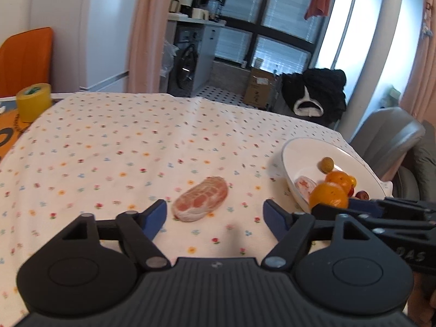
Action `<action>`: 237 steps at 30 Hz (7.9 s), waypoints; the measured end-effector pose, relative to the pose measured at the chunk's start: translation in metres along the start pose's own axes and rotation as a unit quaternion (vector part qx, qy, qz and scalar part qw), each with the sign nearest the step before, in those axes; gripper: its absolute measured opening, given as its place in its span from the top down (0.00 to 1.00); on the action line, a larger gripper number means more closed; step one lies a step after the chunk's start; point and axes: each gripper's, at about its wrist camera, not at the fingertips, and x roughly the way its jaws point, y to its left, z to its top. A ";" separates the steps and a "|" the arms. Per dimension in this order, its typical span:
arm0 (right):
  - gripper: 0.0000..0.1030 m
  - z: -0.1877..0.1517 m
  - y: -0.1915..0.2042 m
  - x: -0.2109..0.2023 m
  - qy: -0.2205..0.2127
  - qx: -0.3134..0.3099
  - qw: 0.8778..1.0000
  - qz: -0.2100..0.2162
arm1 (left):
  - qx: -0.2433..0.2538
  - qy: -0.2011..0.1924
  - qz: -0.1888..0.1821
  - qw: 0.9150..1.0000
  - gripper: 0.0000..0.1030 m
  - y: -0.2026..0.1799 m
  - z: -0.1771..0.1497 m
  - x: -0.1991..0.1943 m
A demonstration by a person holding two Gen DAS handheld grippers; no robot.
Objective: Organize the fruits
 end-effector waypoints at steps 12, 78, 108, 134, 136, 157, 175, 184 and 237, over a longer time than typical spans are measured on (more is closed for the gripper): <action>0.65 -0.006 -0.028 -0.024 -0.024 0.024 0.998 -0.043 | 0.028 0.013 0.025 0.999 0.37 -0.005 0.000 0.032; 0.65 -0.026 -0.023 -0.033 -0.015 0.033 0.999 -0.018 | 0.061 0.074 0.013 0.995 0.60 -0.013 -0.032 -0.001; 0.65 -0.029 -0.031 -0.055 -0.028 0.037 0.999 -0.029 | 0.049 0.026 0.004 0.998 0.81 -0.027 -0.014 -0.023; 0.60 -0.024 -0.089 -0.064 -0.043 0.063 0.993 -0.089 | 0.087 -0.010 -0.055 0.995 0.81 -0.097 0.024 0.003; 0.56 -0.024 -0.091 -0.065 -0.049 0.061 0.992 -0.094 | 0.088 -0.008 -0.058 0.994 0.81 -0.100 0.024 0.008; 0.56 -0.028 -0.102 -0.071 -0.048 0.074 0.992 -0.094 | 0.078 -0.004 -0.021 0.997 0.44 -0.101 0.032 0.017; 0.49 -0.022 -0.077 -0.099 -0.075 0.058 0.992 -0.078 | 0.053 -0.042 -0.001 0.998 0.17 -0.085 0.035 -0.038; 0.45 -0.021 -0.059 -0.115 -0.084 0.044 0.993 -0.074 | 0.043 -0.046 0.010 0.998 0.10 -0.075 0.028 -0.065; 0.00 -0.028 0.037 -0.194 -0.035 0.040 0.998 0.024 | -0.004 -0.100 0.077 0.992 0.00 -0.012 -0.053 -0.266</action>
